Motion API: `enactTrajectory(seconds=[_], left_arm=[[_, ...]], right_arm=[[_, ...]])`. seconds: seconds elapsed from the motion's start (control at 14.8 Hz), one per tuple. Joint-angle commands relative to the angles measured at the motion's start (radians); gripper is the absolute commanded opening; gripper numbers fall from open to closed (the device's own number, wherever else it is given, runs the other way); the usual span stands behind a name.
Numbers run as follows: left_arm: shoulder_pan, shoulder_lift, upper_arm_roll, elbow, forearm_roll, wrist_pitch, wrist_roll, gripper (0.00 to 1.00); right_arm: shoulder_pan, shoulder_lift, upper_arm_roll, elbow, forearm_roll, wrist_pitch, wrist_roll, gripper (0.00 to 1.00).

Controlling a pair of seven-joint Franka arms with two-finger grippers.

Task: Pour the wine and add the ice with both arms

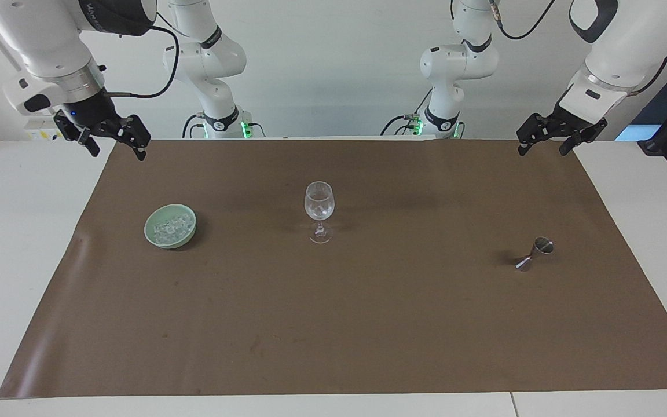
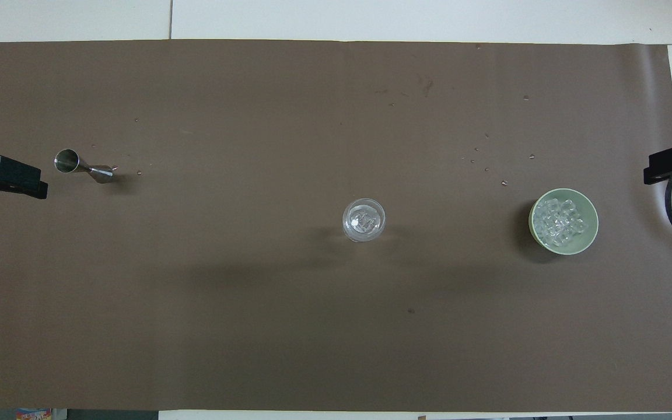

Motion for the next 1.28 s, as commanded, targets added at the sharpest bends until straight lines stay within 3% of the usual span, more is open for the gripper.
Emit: enactTrajectory(seconds=[0.0,0.27,0.47,1.21], left_arm=[[-0.002,-0.020,0.002,-0.019,0.020,-0.003,0.003,1.00],[-0.002,-0.020,0.002,-0.019,0.020,-0.003,0.003,1.00],[-0.002,-0.020,0.002,-0.019,0.021,-0.003,0.003,1.00],[-0.002,-0.020,0.002,-0.019,0.020,-0.002,0.003,1.00]], right_arm=[[-0.062,-0.004,0.067,-0.002,-0.008,0.006,-0.019,1.00],[-0.068,-0.004,0.079,-0.007,-0.006,-0.002,-0.016,1.00],[-0.064,-0.005,0.030,-0.038,0.029,0.007,-0.024,1.00],[-0.067,0.005,0.030,-0.007,0.026,0.007,-0.054,1.00]])
